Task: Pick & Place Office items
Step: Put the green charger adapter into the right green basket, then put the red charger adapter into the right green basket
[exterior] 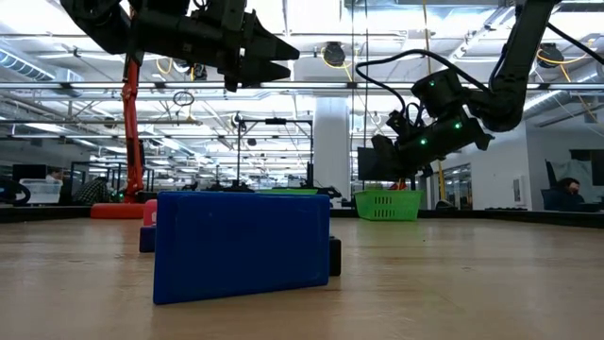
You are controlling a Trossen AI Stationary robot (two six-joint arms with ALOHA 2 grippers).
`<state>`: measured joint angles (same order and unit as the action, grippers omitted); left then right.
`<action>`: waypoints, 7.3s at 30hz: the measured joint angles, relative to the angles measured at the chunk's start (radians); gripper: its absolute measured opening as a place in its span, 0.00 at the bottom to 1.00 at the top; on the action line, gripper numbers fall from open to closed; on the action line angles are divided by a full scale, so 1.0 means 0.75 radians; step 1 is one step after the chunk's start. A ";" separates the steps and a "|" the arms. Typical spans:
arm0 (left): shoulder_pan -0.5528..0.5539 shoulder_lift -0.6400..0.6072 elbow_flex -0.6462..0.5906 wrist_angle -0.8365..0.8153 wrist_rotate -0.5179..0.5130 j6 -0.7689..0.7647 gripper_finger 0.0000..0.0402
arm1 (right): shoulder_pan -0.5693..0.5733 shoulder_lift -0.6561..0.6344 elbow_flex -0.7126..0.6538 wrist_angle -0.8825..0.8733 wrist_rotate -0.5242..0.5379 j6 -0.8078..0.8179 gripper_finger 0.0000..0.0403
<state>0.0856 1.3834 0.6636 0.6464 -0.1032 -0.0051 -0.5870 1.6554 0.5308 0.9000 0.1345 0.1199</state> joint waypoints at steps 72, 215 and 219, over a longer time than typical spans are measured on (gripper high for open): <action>0.117 -0.942 -0.697 -0.150 -0.110 -0.056 0.69 | 0.010 -0.806 -0.168 -0.149 -0.322 0.024 0.16; 0.224 -1.068 -0.819 -0.268 -0.107 -0.173 0.71 | 0.417 -0.097 0.367 -0.690 0.016 -0.247 0.50; 0.224 -1.068 -0.819 -0.268 -0.107 -0.173 0.73 | 0.383 -0.138 0.367 -0.737 0.071 -0.234 0.50</action>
<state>0.2539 0.5823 0.0494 0.4458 -0.1837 -0.1352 -0.3000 1.5518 0.8059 0.3471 0.1878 -0.0559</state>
